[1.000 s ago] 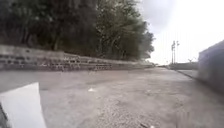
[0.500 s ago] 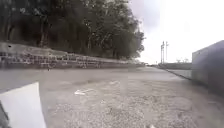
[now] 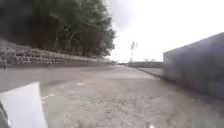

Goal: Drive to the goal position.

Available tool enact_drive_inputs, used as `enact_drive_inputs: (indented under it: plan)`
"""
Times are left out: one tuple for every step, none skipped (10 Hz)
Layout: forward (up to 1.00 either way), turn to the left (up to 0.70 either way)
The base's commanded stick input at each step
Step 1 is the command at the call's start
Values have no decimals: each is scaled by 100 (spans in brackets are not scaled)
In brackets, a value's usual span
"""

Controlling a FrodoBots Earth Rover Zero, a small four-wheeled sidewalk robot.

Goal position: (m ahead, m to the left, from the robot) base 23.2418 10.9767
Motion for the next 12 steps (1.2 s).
enact_drive_inputs:
  plan:
    - [70, -27]
    - [70, -27]
    - [70, -27]
    - [70, 0]
    - [70, 0]
    - [70, 0]
    - [70, 27]
    - [70, 27]
    - [70, 27]
    - [70, 27]
    - [70, 27]
    - [70, 27]
